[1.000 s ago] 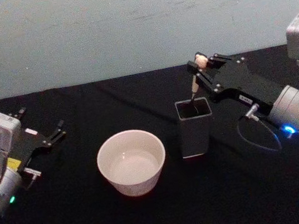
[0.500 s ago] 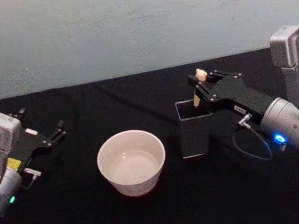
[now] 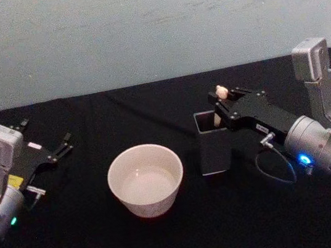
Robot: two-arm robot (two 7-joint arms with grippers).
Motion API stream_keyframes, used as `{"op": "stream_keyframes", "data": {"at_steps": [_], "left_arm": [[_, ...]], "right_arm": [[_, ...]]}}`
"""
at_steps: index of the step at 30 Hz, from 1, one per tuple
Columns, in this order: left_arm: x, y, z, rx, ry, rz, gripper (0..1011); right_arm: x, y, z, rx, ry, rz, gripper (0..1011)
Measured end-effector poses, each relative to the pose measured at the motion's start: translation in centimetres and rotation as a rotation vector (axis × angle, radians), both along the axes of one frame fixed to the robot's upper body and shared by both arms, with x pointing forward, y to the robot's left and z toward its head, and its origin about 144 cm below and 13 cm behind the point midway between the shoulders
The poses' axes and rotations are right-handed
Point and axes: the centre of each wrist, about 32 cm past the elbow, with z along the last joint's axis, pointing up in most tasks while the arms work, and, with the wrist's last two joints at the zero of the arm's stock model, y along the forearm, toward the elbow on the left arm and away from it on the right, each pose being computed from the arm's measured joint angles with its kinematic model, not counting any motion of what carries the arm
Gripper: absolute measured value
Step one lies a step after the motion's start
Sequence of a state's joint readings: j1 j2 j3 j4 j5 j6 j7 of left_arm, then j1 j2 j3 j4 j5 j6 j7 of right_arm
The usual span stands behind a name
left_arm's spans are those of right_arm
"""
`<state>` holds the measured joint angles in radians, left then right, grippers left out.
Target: Pick up the stirring spoon with one hand, stir inside the cup, then place it back in its original position.
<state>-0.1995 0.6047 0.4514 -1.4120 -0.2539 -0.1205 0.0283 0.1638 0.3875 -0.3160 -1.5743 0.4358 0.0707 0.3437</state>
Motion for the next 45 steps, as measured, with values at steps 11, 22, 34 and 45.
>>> {"op": "stream_keyframes", "data": {"at_steps": [11,22,34,45], "left_arm": [[0.0,0.0,0.0,0.0,0.0,0.0,1001],[0.0,0.0,0.0,0.0,0.0,0.0,1001],[0.0,0.0,0.0,0.0,0.0,0.0,1001],[0.0,0.0,0.0,0.0,0.0,0.0,1001]], "right_arm": [[0.0,0.3,-0.7,-0.012,0.026,-0.001,213],[0.0,0.4,-1.2,-0.031,0.043,0.001,212],[0.0,0.4,-1.1,-0.03,0.042,0.003,213],[0.0,0.4,-1.1,-0.028,0.04,0.003,523]]}}
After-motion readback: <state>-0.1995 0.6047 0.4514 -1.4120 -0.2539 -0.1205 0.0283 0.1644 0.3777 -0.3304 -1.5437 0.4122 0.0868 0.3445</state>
